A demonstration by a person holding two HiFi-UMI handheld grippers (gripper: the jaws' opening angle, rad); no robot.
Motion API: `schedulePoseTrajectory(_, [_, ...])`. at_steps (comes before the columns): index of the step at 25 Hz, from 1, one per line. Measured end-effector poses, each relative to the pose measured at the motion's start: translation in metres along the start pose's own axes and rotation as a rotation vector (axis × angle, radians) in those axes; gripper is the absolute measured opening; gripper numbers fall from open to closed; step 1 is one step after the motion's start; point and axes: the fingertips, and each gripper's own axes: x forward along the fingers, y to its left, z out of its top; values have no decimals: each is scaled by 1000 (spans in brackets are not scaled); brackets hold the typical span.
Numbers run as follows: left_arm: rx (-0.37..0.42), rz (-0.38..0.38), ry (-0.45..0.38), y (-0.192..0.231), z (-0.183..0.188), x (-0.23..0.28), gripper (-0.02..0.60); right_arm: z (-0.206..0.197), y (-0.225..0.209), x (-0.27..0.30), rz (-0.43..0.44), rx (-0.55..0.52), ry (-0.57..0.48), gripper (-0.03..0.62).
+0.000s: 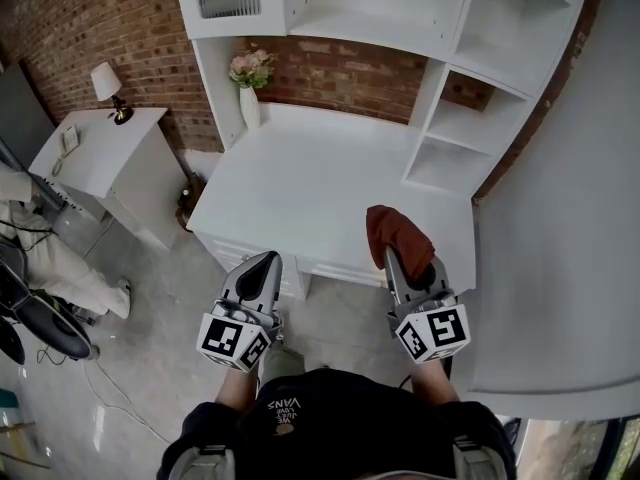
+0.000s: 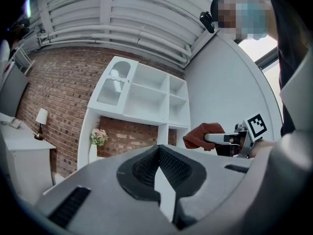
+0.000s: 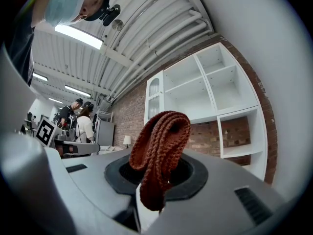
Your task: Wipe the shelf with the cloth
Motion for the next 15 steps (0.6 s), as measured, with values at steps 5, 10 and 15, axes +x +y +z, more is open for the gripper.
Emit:
schedulePoseTrajectory(5, [-8,-57,4,30,-4,41,6,5,-13,42,-35,-38,-8,91])
schedulePoseTrajectory(10, [-11,-123,3,79,4,89,6,13,-24,103,-91,-68,-15,91])
schedulePoseTrajectory(15, [4,-191,12,133,20,135,6,32,-32,170,-142,-108,-40,91])
